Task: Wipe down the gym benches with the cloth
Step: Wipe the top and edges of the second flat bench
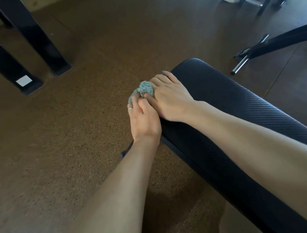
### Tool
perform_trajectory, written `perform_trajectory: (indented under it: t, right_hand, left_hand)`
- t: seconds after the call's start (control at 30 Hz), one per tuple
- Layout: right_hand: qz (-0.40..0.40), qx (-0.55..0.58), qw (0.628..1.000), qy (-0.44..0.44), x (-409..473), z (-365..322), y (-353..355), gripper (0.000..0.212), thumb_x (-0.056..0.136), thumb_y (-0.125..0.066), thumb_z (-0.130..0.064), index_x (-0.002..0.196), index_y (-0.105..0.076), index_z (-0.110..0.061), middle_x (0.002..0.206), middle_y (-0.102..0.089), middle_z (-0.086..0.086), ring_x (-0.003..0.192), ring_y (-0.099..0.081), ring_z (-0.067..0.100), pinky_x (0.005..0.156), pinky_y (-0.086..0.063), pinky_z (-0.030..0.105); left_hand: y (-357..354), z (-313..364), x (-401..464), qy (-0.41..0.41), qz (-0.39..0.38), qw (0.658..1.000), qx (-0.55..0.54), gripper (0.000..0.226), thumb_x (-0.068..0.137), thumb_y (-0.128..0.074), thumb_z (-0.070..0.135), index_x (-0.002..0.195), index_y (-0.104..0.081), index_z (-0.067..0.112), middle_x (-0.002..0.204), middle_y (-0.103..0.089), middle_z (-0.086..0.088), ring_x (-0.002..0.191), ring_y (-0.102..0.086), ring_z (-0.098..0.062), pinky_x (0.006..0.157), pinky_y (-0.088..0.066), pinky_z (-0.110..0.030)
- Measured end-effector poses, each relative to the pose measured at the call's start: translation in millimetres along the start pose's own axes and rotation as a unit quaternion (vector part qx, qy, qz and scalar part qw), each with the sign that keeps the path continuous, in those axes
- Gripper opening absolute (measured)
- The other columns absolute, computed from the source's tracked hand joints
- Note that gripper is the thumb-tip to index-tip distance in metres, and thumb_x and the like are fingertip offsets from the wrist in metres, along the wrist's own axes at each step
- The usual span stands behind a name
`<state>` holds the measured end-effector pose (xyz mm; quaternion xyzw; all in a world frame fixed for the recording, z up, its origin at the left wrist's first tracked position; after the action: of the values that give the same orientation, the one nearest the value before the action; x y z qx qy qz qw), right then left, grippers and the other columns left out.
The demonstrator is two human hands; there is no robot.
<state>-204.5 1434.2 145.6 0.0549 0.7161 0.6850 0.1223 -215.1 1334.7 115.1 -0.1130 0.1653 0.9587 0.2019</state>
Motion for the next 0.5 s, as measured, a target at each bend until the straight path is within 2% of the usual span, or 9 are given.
perform_trajectory:
  t: [0.07,0.13,0.17,0.2,0.27,0.33,0.37,0.43,0.5]
  right_hand:
    - [0.0,0.008,1.0,0.003,-3,5,1,0.056,0.109,-0.021,-0.048,0.143,-0.053,-0.017,0.144,-0.053,0.0,0.143,-0.038,0.02,0.127,-0.009,0.04]
    - [-0.018,0.004,1.0,0.014,-2,8,0,0.064,0.105,-0.016,-0.053,0.142,-0.054,-0.015,0.143,-0.054,0.001,0.142,-0.039,0.02,0.127,-0.012,0.04]
    - [-0.026,-0.001,1.0,0.015,-1,9,1,0.071,0.103,-0.012,-0.057,0.14,-0.054,-0.013,0.142,-0.055,0.003,0.141,-0.04,0.021,0.126,-0.015,0.04]
    - [-0.033,-0.002,0.999,0.003,2,17,3,0.074,0.102,-0.011,-0.058,0.14,-0.054,-0.01,0.142,-0.055,0.005,0.139,-0.041,0.023,0.124,-0.019,0.04]
    - [-0.044,0.006,0.997,-0.067,9,49,9,0.066,0.108,-0.019,-0.051,0.142,-0.051,-0.004,0.145,-0.053,0.013,0.139,-0.041,0.03,0.121,-0.025,0.041]
    - [-0.04,0.015,0.989,-0.14,13,84,19,0.061,0.111,-0.022,-0.045,0.147,-0.045,-0.001,0.15,-0.048,0.017,0.144,-0.038,0.033,0.121,-0.024,0.042]
    - [-0.039,0.014,0.986,-0.163,15,94,20,0.06,0.111,-0.022,-0.044,0.149,-0.043,-0.002,0.153,-0.046,0.016,0.147,-0.035,0.032,0.123,-0.021,0.041]
    - [-0.038,0.016,0.983,-0.181,17,91,16,0.06,0.111,-0.022,-0.042,0.154,-0.039,-0.004,0.158,-0.042,0.013,0.151,-0.029,0.028,0.127,-0.013,0.041]
    - [-0.035,0.02,0.987,-0.157,13,62,9,0.06,0.11,-0.022,-0.043,0.155,-0.037,-0.006,0.16,-0.041,0.009,0.152,-0.027,0.026,0.128,-0.009,0.042]
  left_hand:
    - [0,-13,6,0.083,-0.037,0.994,-0.062,0.053,0.102,-0.023,0.053,0.149,-0.038,0.033,0.144,-0.046,0.004,0.132,-0.043,-0.02,0.111,-0.027,-0.036]
    - [4,-38,16,0.17,-0.043,0.978,-0.116,0.087,0.075,-0.027,0.082,0.145,-0.045,0.034,0.144,-0.055,-0.002,0.129,-0.052,-0.028,0.114,-0.034,-0.049]
    - [7,-47,20,0.194,-0.044,0.971,-0.133,0.097,0.066,-0.028,0.087,0.143,-0.049,0.031,0.141,-0.059,-0.005,0.126,-0.056,-0.03,0.111,-0.038,-0.051]
    - [11,-46,17,0.202,-0.05,0.969,-0.131,0.095,0.07,-0.027,0.086,0.139,-0.054,0.026,0.134,-0.064,-0.007,0.121,-0.059,-0.028,0.107,-0.042,-0.046]
    - [18,-34,8,0.182,-0.082,0.973,-0.119,0.067,0.097,-0.023,0.068,0.124,-0.062,0.021,0.118,-0.069,-0.005,0.104,-0.062,-0.017,0.084,-0.044,-0.03]
    - [17,-35,1,0.175,-0.11,0.969,-0.133,0.053,0.106,-0.019,0.053,0.119,-0.062,0.025,0.113,-0.069,0.0,0.097,-0.061,-0.012,0.07,-0.039,-0.027]
    - [18,-36,1,0.164,-0.118,0.97,-0.137,0.053,0.107,-0.018,0.051,0.123,-0.062,0.025,0.115,-0.068,0.001,0.1,-0.061,-0.011,0.073,-0.041,-0.027]
    - [25,-40,1,0.156,-0.122,0.969,-0.145,0.059,0.107,-0.015,0.049,0.133,-0.061,0.024,0.128,-0.066,0.002,0.119,-0.058,-0.012,0.098,-0.04,-0.029]
    - [30,-49,0,0.165,-0.126,0.963,-0.17,0.065,0.106,-0.01,0.052,0.135,-0.061,0.023,0.142,-0.06,-0.001,0.136,-0.046,-0.014,0.121,-0.024,-0.037]
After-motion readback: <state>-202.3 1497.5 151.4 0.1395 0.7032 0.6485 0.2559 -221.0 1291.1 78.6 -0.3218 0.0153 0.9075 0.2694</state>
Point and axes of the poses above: each hand's wrist, its own x-axis towards the middle knuckle, its own y-axis out of the back of the hand, z = x × y, the point moved 9 cm from there along x, towards the middle knuckle
